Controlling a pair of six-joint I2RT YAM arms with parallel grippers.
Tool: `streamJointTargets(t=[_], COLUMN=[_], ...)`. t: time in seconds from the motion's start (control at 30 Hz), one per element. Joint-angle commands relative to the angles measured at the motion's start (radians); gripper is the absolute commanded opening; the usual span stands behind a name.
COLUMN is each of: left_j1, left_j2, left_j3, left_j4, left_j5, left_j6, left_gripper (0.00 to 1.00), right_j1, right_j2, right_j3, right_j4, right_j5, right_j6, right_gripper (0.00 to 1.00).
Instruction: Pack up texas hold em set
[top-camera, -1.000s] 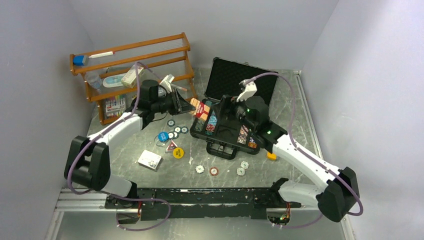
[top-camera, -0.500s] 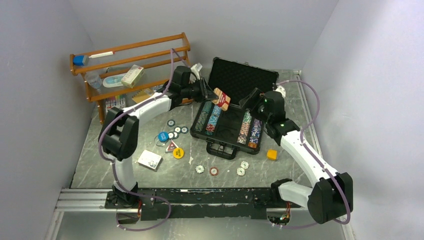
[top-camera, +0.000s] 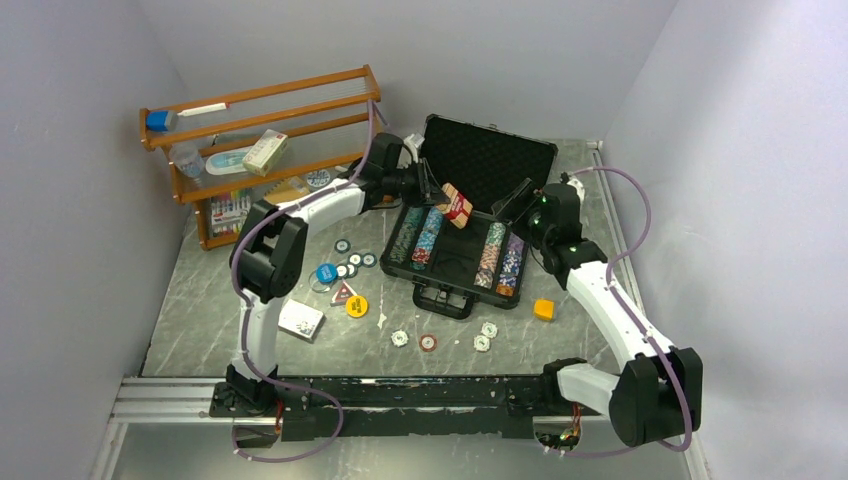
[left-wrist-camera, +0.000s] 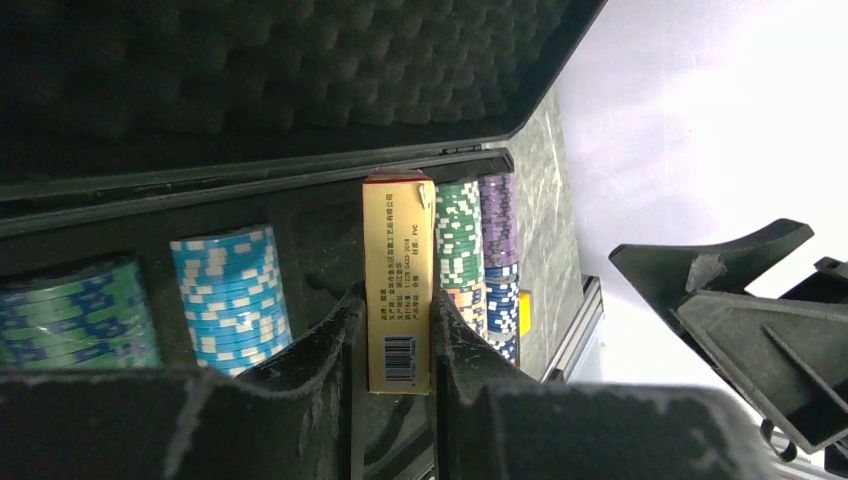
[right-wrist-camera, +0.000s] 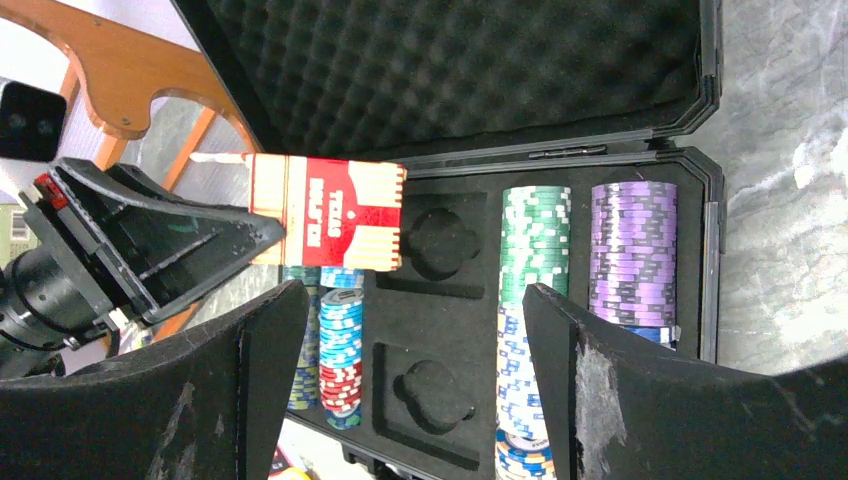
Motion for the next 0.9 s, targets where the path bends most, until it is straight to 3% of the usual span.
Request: streamJointTargets(t=[0.0,0.23,0.53,0.87], left_j1=[-0.028,-0.082,-0.109,-0.118], left_j2=[-0.031,0.000,0.024,-0.048], left_j3=[-0.031,-0.026,-0.075,-0.200], left_j4=[0.084,0.078,0.144,0.240], left_j5=[0.054,-0.021,-0.005,-0.179], left_j6=[-0.021,-0.024,-0.087,-0.091], left_gripper=[0.07,0.07,0.07,0.07], right_j1=[-0.018,-0.023,-0.025,-0.024], right_j2=[-0.006,-0.003,-0.016,-0.048], right_j3=[-0.014,-0.047,-0.062,-0.093], right_j4=[0.001,0.037,0.034,0.069], right_j5=[-0.009,-0.025,-0.022,-0.019], right_j6=[-0.006,0.005,0.004,0.008], right_gripper=[0.83,0.82,0.82,0.81])
